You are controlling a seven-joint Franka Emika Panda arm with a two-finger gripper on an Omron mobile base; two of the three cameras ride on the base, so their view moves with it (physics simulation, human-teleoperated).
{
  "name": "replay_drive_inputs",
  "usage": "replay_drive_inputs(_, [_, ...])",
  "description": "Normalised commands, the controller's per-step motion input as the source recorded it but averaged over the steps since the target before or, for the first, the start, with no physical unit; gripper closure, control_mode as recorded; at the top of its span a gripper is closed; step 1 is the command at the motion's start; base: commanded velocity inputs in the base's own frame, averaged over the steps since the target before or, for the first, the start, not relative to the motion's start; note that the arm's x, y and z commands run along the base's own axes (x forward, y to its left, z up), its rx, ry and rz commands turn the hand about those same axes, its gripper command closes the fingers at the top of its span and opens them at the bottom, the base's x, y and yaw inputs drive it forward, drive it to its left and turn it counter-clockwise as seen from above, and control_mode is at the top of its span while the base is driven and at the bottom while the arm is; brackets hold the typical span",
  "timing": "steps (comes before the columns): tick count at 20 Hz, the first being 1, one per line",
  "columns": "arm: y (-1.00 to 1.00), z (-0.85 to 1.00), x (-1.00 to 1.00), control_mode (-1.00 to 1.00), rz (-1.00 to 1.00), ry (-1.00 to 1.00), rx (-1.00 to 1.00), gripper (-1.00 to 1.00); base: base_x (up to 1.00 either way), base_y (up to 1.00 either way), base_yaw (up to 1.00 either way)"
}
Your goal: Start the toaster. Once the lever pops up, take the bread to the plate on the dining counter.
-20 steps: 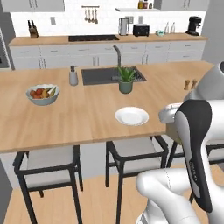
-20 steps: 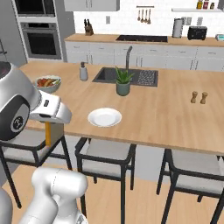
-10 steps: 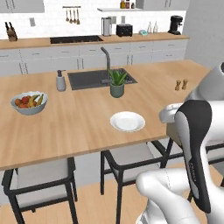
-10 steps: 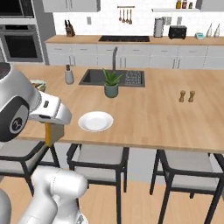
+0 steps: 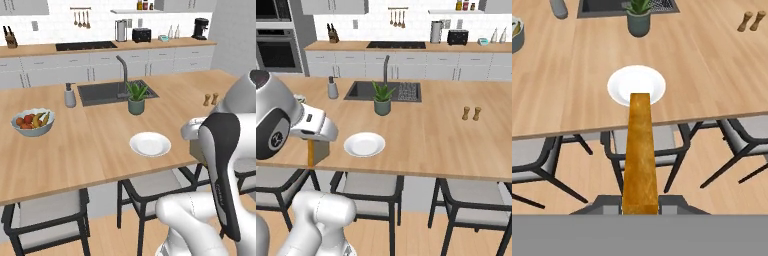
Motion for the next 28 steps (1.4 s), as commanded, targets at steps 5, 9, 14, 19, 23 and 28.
replay_drive_inputs(5, [0.0, -0.55, 0.92, -1.0, 0.3, 0.1, 0.06, 1.0, 0.0, 0.0, 0.0])
replay_drive_inputs(9, [0.0, -0.53, 1.0, -1.0, 0.37, 0.27, 0.13, 1.0, 0.0, 0.0, 0.0])
replay_drive_inputs(14, [0.07, -0.26, 1.0, -1.0, 0.13, 0.25, 0.05, 1.0, 0.0, 0.0, 0.0])
replay_drive_inputs(19, [-0.01, 0.0, 0.98, -1.0, 0.0, 0.13, 0.01, 1.0, 0.0, 0.0, 0.0])
replay_drive_inputs(23, [-0.01, -0.08, 1.0, -1.0, 0.0, 0.09, 0.02, 1.0, 0.0, 0.0, 0.0])
replay_drive_inputs(28, [0.0, -0.25, 0.96, -1.0, 0.0, 0.07, 0.0, 1.0, 0.0, 0.0, 0.0])
